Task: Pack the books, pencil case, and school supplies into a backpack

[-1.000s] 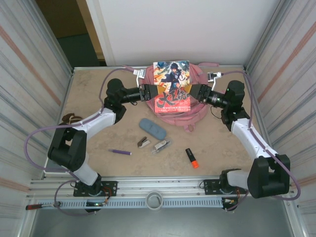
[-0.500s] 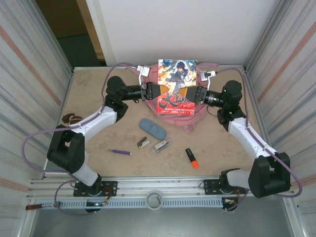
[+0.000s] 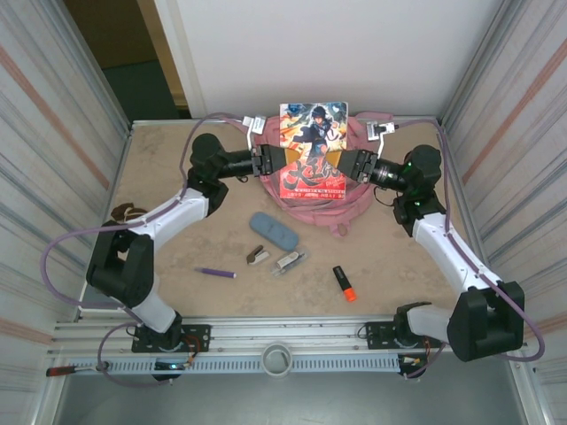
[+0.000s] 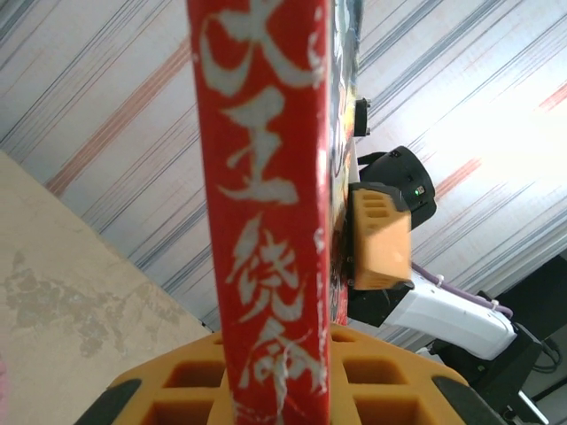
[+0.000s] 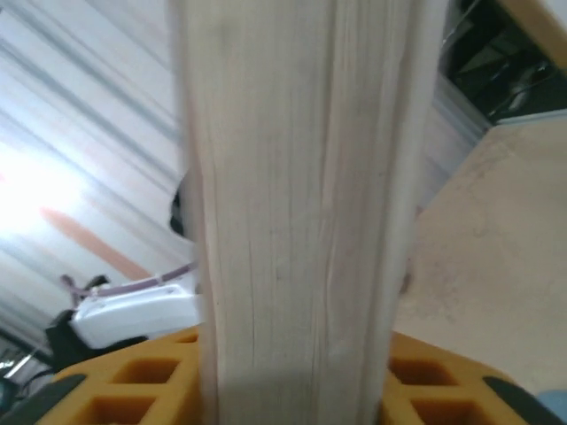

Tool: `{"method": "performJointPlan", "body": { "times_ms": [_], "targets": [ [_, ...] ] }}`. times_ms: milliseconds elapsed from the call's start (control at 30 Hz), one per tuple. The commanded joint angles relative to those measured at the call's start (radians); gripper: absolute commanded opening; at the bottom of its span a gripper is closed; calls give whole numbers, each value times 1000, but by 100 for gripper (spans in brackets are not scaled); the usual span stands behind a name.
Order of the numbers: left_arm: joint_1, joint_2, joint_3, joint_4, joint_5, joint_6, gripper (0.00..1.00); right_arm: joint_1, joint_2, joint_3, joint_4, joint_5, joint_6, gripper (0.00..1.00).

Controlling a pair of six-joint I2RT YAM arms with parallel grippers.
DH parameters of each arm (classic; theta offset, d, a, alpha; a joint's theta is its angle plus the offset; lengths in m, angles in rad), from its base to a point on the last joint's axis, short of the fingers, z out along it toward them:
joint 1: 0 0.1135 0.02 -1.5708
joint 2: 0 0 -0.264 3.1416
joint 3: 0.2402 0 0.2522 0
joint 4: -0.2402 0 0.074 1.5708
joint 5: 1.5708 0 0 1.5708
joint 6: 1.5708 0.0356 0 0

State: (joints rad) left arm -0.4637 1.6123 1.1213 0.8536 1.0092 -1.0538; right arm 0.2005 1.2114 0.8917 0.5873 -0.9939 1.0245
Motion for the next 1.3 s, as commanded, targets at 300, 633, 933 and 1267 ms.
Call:
{"method": "performJointPlan", "body": {
  "times_ms": [300,633,933,1267],
  "targets": [
    [4,60,68,-465,-162,431,53,-177,-4,-25,-309,73,-67,0],
    [-157,303,430,-1145,-759,1169,78,-495,-76,-83,-583,100,-243,0],
    [-266,597,744,-1332,-1039,1492,87,-518,-55,-93,-595,126,-281,0],
    [-268,716,852,-1346,-1011,1567,61,-515,10,-72,-585,136,-284,0]
  ]
}}
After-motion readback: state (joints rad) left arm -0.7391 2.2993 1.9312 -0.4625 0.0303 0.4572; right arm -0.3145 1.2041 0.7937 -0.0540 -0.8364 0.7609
